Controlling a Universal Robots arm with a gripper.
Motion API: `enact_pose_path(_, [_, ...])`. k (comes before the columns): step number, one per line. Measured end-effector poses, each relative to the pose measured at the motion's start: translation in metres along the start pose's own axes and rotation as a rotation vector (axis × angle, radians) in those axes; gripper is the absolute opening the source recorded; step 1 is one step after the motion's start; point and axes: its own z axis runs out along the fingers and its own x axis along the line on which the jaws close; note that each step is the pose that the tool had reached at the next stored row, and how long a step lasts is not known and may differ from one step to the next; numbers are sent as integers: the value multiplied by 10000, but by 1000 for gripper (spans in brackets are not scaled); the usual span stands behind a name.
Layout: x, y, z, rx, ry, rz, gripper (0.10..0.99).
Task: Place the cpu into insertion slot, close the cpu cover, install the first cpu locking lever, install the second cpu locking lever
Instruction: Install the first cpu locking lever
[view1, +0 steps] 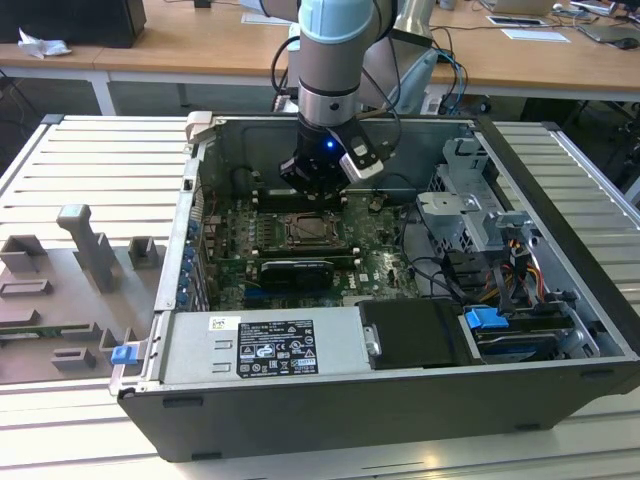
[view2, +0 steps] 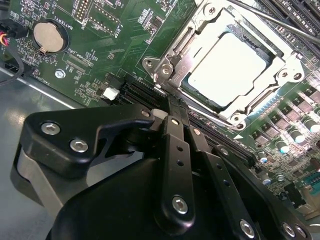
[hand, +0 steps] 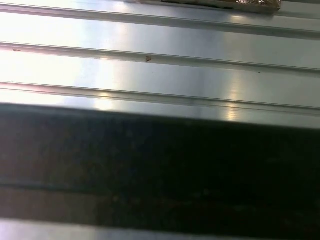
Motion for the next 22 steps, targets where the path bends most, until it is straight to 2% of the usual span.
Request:
enact_pose_path(4, [-1,0,-11,6,0,-1,106])
enact_pose_path(10, [-4,-1,-5,131,12,4,106])
enact_pose_path(22, [-10,-3,22,146,12,8,106])
